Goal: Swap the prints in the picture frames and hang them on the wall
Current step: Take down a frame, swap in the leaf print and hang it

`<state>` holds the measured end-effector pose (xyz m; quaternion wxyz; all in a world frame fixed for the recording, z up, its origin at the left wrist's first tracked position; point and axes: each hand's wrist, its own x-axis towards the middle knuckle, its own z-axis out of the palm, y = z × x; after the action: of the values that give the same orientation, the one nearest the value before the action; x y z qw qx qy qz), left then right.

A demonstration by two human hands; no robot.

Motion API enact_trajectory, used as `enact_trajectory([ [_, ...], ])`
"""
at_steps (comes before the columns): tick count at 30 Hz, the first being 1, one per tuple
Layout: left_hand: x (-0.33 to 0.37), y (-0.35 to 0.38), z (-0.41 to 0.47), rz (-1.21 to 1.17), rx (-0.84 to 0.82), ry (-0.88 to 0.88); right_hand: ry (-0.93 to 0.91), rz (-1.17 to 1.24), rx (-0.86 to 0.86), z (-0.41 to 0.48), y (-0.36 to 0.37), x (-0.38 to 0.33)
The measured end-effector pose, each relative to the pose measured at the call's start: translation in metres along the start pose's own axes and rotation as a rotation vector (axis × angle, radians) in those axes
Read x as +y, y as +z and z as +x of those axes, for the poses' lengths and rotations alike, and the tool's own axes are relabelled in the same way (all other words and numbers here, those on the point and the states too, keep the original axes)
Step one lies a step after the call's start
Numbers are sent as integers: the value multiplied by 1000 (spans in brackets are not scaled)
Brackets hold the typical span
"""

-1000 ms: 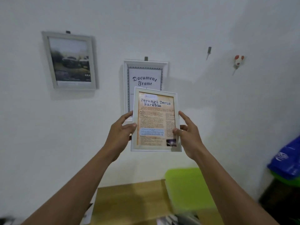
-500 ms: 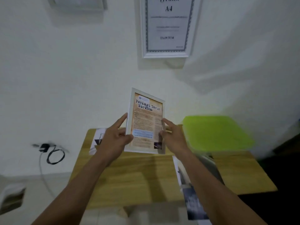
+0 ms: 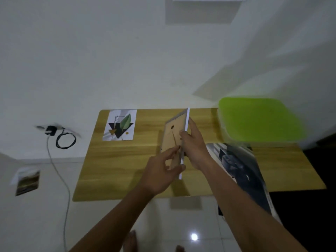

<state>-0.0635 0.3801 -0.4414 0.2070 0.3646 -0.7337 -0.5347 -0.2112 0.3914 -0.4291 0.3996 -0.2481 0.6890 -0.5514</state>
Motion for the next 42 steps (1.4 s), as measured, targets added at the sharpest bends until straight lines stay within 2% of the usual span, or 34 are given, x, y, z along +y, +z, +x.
enact_trajectory([
  [2,-8,1,5,20,32,-26,-1,-37,66,4,-3,9],
  [4,-20,-9,15,153,158,-29,22,-31,100,7,-8,18],
  [6,-31,-26,29,268,207,-104,38,3,100,14,-14,30],
  [9,-45,-47,47,166,45,-308,68,39,88,27,-17,49],
  [11,-58,-53,54,55,-13,-380,86,14,116,34,-18,62],
  [13,-72,-52,58,73,-11,-377,79,-51,120,39,-18,72],
  [16,-88,-47,60,183,10,-361,102,-231,-1,48,-15,87],
  [20,-108,-42,67,337,33,-225,171,-448,-118,60,-18,103],
  [22,-114,-38,73,406,42,-216,180,-517,-149,61,-20,110],
  [28,-139,-31,92,508,4,-251,91,-568,-152,68,-21,132],
  [31,-151,-31,97,580,-17,-289,60,-673,-200,70,-20,141],
  [34,-157,-31,100,667,-36,-302,-46,-866,-244,77,-23,149],
  [37,-158,-34,97,763,-40,-261,-103,-957,-271,72,-24,153],
  [40,-162,-41,89,878,-168,-254,-275,-1023,-238,49,-18,154],
  [42,-166,-45,85,900,-311,-286,-374,-1072,-305,30,-11,161],
])
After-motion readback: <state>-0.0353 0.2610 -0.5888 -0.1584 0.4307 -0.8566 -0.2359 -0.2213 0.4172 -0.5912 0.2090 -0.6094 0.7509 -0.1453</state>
